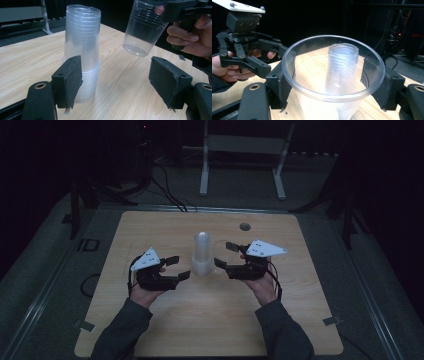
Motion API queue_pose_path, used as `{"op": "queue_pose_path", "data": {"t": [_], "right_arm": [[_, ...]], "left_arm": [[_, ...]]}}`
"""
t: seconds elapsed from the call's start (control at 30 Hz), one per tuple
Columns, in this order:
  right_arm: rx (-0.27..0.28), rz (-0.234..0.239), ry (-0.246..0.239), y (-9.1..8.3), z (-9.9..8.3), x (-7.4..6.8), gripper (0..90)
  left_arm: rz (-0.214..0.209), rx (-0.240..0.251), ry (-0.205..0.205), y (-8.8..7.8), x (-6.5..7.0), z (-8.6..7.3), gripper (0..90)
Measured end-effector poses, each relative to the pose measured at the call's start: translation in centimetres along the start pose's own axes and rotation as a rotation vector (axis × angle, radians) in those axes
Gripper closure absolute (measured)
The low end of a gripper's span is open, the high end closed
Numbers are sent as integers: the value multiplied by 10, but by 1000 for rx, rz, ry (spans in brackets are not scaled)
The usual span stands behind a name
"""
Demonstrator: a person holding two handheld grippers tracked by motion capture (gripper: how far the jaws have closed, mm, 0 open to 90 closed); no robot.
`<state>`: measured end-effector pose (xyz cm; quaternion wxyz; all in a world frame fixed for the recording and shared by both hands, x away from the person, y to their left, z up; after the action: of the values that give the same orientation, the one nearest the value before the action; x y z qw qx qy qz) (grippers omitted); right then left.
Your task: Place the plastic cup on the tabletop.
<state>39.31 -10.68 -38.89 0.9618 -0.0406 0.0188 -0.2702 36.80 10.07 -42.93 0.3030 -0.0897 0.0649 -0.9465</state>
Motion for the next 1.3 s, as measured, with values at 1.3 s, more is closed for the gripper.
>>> {"op": "queue_pose_path", "data": {"t": [1.3], "right_arm": [[-57, -106, 6, -17, -35, 25, 271]], "left_arm": [[-4, -11, 5, 4, 3, -2, 284]]}}
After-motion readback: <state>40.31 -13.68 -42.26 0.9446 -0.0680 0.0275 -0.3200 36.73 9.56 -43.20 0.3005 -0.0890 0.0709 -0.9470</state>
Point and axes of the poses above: each handheld gripper's, and its own axes: y roughly forward along the jaws, z roughly out of its top, x roughly to its right, the point moved 7 cm from there along y, roughly forward along the jaws, and after that the axes turned 7 degrees about x, right-handed, at the moved point
